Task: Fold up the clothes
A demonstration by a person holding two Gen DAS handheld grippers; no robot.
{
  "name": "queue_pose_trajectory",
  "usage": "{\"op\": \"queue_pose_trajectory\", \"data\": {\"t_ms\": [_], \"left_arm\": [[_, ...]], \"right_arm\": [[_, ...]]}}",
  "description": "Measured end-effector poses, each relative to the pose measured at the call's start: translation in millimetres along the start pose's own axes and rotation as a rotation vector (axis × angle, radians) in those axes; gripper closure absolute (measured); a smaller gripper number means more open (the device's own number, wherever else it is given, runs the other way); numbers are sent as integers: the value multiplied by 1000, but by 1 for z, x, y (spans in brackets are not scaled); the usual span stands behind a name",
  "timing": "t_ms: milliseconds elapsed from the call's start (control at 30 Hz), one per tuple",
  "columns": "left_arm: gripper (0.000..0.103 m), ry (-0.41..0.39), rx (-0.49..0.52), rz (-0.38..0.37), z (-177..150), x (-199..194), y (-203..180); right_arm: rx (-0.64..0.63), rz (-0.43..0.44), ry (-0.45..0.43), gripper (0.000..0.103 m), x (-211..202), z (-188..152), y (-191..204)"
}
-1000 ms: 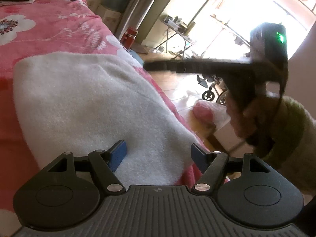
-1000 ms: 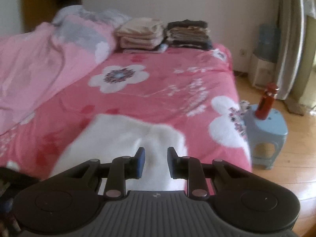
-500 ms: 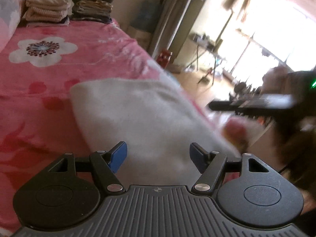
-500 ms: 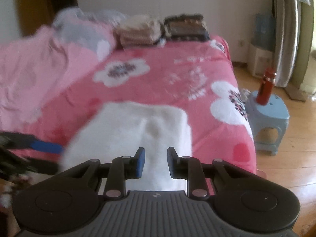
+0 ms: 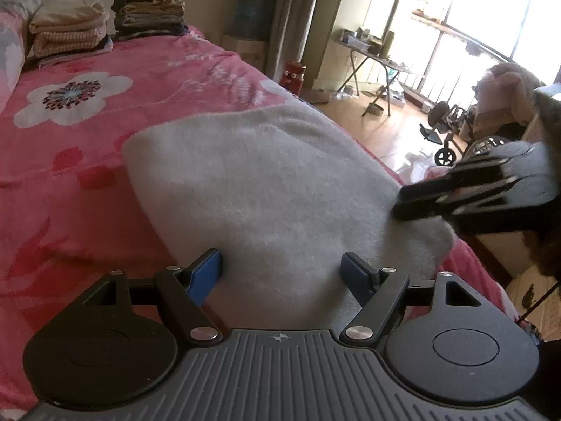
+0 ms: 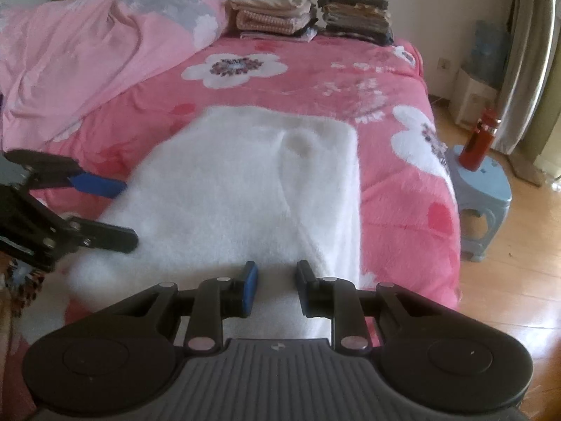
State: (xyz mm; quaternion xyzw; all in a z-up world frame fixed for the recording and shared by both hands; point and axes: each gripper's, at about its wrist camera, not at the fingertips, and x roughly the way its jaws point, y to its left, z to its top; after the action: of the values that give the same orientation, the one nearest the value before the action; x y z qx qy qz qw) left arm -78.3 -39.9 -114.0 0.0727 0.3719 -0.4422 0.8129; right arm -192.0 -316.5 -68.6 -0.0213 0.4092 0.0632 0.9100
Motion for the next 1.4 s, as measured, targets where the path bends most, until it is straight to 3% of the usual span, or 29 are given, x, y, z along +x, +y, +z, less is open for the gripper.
{"op": "queue_pose_trajectory", "data": {"t_ms": [67,200,300,400,600,733,800,900,1067,1133,1200,1267,1400], "left_arm": [[27,1,-5,-2,0,1,1],[27,1,0,-2,0,1,0],[27,2,4,-2,0,1,0],[27,3,-10,-5,0,0,1],[28,15,-49,-19,6,-2,6],[32,-13,-105,-13,13,-12,13],[32,-41,-119,-5,17,-18,16],[32,-45,-158,20,20,-14,26],[32,9,-215,36,17,2,37],[32,15,-216,34,15,2,36],[32,23,-210,32,15,2,35],[31,35,-203,37,14,3,35],[31,31,-226,33,14,3,39]], "right_arm": [[-2,-5,-3,78,-6,-3,-1],[37,-35,84,76,13,-25,-12],[67,-43,80,76,10,-18,-12],[14,-64,33,76,-6,-4,1],[-26,38,-73,76,-27,15,19],[-48,-7,87,78,17,-12,18],[-37,-2,81,78,19,-20,15],[-23,6,79,77,7,-5,18],[-106,165,-56,77,-20,12,43],[-132,177,-21,77,-8,8,51],[-153,143,77,78,20,-11,53],[-159,140,84,78,26,-20,52],[-158,153,65,77,8,-1,57]]}}
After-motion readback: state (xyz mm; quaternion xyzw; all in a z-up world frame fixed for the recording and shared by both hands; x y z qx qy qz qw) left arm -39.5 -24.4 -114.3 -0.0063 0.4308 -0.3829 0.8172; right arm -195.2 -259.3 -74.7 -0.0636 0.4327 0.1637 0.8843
